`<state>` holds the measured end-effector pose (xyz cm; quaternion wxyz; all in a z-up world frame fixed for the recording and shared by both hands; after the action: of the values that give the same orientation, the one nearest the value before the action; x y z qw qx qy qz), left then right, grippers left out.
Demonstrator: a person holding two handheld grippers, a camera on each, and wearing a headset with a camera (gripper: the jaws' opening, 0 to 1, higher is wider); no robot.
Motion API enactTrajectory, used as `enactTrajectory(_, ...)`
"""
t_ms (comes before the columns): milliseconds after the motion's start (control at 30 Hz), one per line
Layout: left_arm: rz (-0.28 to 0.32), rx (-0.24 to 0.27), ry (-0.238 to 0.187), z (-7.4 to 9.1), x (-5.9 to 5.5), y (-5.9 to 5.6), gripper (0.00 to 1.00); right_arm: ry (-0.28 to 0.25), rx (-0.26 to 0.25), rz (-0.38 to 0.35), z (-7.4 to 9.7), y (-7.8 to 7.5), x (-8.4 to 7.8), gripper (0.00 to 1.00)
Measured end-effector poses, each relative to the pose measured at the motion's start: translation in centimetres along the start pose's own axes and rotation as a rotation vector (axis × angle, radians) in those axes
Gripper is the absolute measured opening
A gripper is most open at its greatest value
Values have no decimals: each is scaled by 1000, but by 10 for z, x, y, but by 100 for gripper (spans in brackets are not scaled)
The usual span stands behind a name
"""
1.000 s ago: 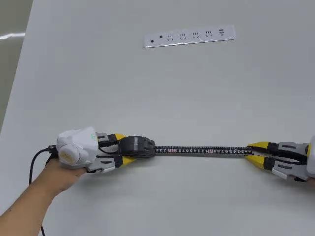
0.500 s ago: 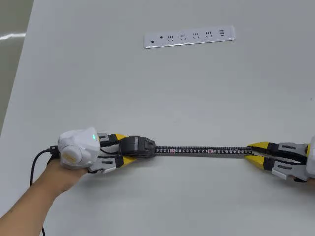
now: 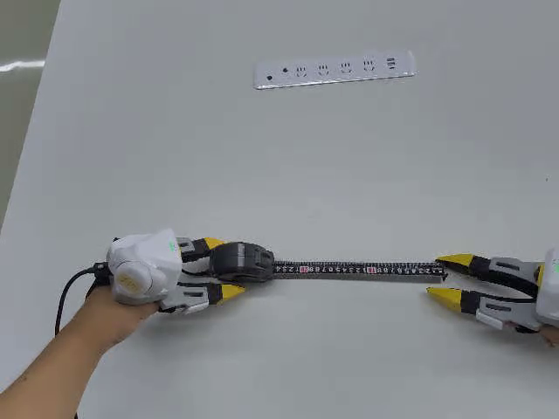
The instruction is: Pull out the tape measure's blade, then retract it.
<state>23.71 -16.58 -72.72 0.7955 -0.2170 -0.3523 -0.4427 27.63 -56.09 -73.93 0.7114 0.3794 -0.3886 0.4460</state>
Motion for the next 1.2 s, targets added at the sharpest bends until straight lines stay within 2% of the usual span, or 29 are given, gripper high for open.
enactTrajectory(667,18,38,-21,7,4,0,55,-26,-23,-33,1,3,10,38)
enactTrajectory(833,36,61,-39,10,6,-1,59,-33,-38,-39,3,4,13,41)
enactTrajectory(900,53,63,-62,11,9,-2,60,-40,-36,-50,3,7,14,42)
enactTrajectory(1200,59,86,-71,18,11,-5,65,-57,-48,-61,4,14,20,45)
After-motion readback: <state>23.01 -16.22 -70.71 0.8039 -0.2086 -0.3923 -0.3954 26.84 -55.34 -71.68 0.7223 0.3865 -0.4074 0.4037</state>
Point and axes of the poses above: the centre of the closed fingertips' face, and the gripper's own axes: z roughly backward along the fingers, y roughly to its left, x roughly out of its top, the point moved 8 cm from there along z, roughly backward along the fingers, and after that the axes turned 2 degrees about -z, right-handed, at the moved point
